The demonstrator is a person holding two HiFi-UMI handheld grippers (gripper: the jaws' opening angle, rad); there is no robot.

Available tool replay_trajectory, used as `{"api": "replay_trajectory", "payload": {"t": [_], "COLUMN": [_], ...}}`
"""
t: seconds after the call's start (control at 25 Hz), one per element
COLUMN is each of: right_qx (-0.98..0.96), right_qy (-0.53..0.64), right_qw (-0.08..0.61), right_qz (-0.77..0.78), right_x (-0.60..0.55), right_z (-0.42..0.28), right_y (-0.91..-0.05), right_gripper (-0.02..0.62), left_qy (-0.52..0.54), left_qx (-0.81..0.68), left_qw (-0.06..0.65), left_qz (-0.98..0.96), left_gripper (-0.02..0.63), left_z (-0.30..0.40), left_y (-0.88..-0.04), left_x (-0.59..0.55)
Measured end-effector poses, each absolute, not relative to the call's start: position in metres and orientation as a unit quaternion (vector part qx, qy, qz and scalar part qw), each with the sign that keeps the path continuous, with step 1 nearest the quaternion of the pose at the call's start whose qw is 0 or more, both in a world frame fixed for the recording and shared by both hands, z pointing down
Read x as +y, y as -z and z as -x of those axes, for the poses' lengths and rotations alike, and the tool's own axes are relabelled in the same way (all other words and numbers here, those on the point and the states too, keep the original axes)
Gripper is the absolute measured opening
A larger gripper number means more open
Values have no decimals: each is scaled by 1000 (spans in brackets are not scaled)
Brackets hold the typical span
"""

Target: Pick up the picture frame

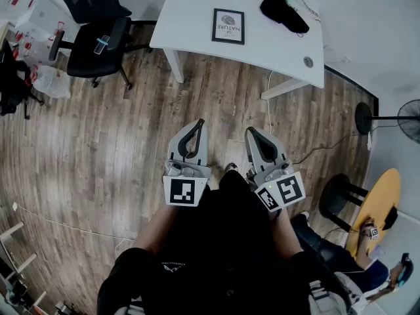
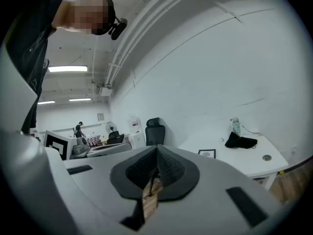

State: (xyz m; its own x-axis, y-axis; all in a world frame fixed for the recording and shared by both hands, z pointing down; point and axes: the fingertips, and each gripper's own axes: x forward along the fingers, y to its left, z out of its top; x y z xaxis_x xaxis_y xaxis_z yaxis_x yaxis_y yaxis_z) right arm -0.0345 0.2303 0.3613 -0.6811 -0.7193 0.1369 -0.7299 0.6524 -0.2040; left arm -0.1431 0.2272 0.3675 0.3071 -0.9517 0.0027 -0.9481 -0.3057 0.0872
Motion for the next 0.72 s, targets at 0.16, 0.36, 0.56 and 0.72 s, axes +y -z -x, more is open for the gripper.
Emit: {"api": "replay_trajectory", "payload": {"t": [0.16,0.36,0.56,0.72], "right_qx": [-913,-919,-915,-914], "right_qy": [-122,-115,-88,-81], "right_qw": [15,-13,8,0], "right_qz": [-388,-378,-393,-398], "right_x": [282,350,401,430], "right_z": [18,-22,-92,-124], "right_y": [-354,-334,-338,-332], "right_gripper": [-2,-2,-2,-2], "left_qy": [29,18,9,9], "left_qx": [-587,-605,-592,-589], "left_qw": [22,33,17,-2], "left_qz": [-809,-796,-806,-808], "left_gripper": [6,6,6,6], "left_z": [120,81,14,-15], "left_y": [-342,-342,-334,-321], "left_x": [283,362,415,442]}}
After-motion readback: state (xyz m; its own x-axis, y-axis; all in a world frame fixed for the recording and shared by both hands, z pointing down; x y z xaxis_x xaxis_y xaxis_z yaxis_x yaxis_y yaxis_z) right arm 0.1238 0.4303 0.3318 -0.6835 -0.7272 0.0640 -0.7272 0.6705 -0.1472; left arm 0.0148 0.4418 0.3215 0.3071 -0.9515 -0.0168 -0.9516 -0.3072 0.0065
